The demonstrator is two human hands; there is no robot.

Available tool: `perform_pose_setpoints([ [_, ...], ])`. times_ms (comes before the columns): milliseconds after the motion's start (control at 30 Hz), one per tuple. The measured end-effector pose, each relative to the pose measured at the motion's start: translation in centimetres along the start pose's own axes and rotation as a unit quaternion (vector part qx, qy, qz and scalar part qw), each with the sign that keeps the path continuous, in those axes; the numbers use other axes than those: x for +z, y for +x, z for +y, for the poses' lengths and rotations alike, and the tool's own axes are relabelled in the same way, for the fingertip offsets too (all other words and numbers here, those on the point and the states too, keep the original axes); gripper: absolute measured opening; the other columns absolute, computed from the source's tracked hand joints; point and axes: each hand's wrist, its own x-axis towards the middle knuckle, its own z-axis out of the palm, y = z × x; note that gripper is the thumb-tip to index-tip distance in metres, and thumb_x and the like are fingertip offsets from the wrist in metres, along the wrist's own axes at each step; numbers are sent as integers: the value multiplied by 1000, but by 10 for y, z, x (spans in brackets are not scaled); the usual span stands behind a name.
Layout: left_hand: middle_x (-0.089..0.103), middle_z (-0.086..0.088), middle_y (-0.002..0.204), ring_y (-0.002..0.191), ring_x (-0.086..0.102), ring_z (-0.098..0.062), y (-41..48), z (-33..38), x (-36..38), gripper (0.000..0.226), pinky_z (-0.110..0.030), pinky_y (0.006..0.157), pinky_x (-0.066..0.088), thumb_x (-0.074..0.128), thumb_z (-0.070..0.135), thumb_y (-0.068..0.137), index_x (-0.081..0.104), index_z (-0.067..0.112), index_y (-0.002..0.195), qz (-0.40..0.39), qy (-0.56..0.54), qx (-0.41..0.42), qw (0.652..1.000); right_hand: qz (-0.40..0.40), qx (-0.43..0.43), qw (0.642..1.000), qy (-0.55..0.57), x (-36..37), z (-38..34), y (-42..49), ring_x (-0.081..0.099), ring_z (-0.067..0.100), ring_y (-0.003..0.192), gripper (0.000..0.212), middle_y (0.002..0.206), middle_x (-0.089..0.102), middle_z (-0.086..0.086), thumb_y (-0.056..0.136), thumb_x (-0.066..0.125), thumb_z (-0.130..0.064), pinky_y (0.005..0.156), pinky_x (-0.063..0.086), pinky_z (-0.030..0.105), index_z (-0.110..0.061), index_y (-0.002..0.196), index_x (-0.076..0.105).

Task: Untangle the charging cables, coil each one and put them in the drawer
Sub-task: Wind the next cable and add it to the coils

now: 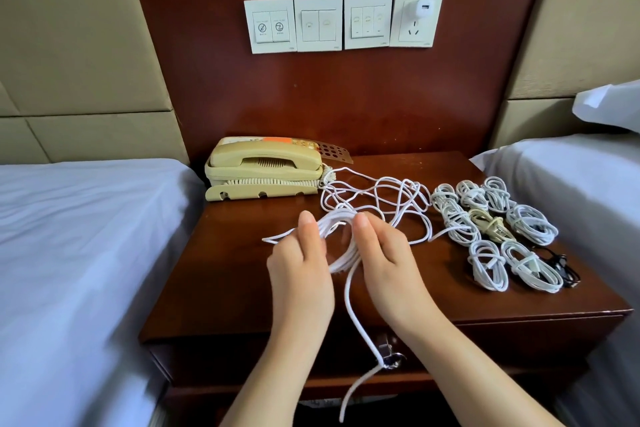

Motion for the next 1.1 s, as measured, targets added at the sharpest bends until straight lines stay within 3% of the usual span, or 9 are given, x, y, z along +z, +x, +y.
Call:
perform_pose_setpoints([
  [100, 53, 0, 53, 52, 51, -14, 12, -5, -6, 50, -30, 52, 38, 37, 35, 98, 52, 15, 55, -5, -10, -11, 1000, -28, 14, 999, -3, -5, -6, 1, 34, 2, 49, 44, 50, 38, -10, 101, 41, -21, 52, 33, 12, -19, 57, 39],
  [167, 49, 5, 45, 48, 48, -14, 18, -9, -10, 50, -29, 53, 35, 41, 35, 97, 52, 16, 53, -5, -43, -31, 999, -10, 51, 998, 23, -8, -7, 2, 42, 1, 46, 46, 46, 45, -9, 100, 42, -12, 52, 40, 12, -16, 54, 43],
  [333, 46, 12, 36, 45, 46, -6, 28, -14, -19, 47, -26, 54, 37, 44, 32, 97, 51, 12, 55, -31, -50, -51, 997, -11, 209, 959, 191, -20, -5, 10, 59, 19, 50, 39, 62, 61, 11, 100, 42, -17, 54, 55, 33, -11, 65, 58],
  [500, 37, 7, 36, 39, 33, -9, 29, -17, -22, 53, -21, 43, 26, 43, 27, 97, 37, 14, 46, -75, 28, 52, 995, -104, 282, 928, 220, -15, -14, 7, 60, 21, 55, 42, 65, 61, 12, 99, 36, -38, 55, 55, 32, -10, 75, 58],
  [633, 40, -18, 50, 50, 38, -15, 30, -19, -28, 50, -37, 54, 38, 44, 26, 97, 40, -4, 58, -138, 73, 142, 977, -92, 323, 907, 255, -24, -13, 15, 59, 17, 54, 61, 62, 60, 7, 100, 21, -48, 52, 52, 28, -8, 76, 60],
  [800, 29, -4, 49, 49, 24, -10, 27, -20, -34, 48, -31, 49, 22, 41, 38, 89, 33, 4, 56, -214, 153, 223, 939, -136, 331, 914, 189, -33, -6, 14, 54, 16, 50, 53, 62, 59, 7, 98, 27, -51, 51, 49, 26, -10, 89, 60],
  [967, 26, 3, 49, 49, 24, -10, 23, -25, -27, 43, -33, 51, 21, 42, 39, 90, 33, 11, 59, -272, 162, 205, 926, -161, 238, 946, 153, -35, -6, 11, 29, 11, 43, 29, 49, 37, -2, 99, 39, -31, 46, 34, 22, -18, 112, 62],
  [1100, 25, 6, 51, 51, 25, -12, 20, -23, -24, 46, -34, 53, 22, 41, 42, 88, 30, 11, 57, -320, 153, 167, 920, -173, 189, 955, 149, -35, -9, 10, 29, 8, 42, 20, 47, 34, -3, 92, 54, -22, 43, 32, 17, -10, 77, 60],
])
